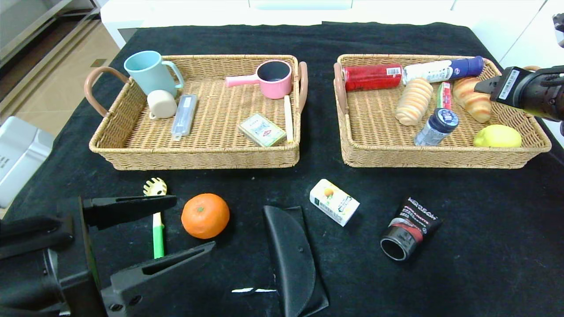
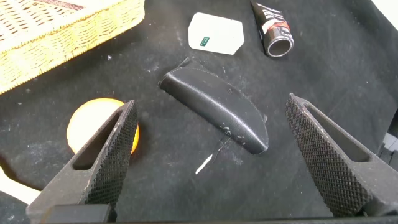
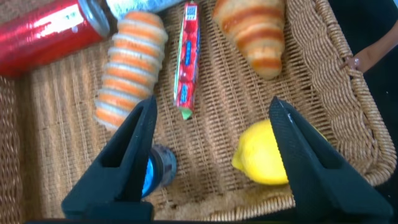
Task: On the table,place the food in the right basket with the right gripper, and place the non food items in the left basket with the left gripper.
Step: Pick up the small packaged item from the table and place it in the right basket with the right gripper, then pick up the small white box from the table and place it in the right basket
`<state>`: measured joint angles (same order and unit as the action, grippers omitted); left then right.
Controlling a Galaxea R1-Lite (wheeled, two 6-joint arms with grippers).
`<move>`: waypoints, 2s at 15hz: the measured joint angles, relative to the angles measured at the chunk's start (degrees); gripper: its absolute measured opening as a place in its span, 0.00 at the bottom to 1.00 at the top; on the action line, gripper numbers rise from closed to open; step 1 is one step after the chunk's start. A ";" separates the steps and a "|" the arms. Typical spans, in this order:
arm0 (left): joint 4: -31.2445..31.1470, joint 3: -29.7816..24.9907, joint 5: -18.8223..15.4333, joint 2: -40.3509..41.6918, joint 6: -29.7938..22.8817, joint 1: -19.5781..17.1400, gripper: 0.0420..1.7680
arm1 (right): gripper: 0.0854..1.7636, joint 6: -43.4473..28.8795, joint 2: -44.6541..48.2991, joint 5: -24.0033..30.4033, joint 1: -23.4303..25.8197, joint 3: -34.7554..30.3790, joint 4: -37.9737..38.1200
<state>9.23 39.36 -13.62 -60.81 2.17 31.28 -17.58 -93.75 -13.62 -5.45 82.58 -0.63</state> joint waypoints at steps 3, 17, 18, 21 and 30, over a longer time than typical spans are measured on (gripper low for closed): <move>-0.11 0.00 0.00 0.12 0.24 0.00 0.97 | 0.81 3.96 3.89 1.66 -2.27 -4.46 0.04; -2.89 2.61 6.07 0.23 0.26 -0.26 0.97 | 0.94 17.31 19.77 6.66 -32.28 -26.73 0.23; -2.95 2.96 6.23 0.26 0.30 -0.39 0.97 | 0.94 17.48 18.83 5.13 -34.38 -26.75 0.11; -2.73 3.77 5.94 0.44 0.94 -2.27 0.97 | 0.95 17.63 14.86 0.72 -39.06 -25.70 -0.11; -3.01 4.55 5.71 3.34 3.21 -3.91 0.97 | 0.96 17.98 3.43 -5.71 -44.04 -20.94 -2.08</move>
<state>6.22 43.91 -7.91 -57.47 5.38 27.37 0.40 -90.32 -19.32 -49.49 61.64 -2.72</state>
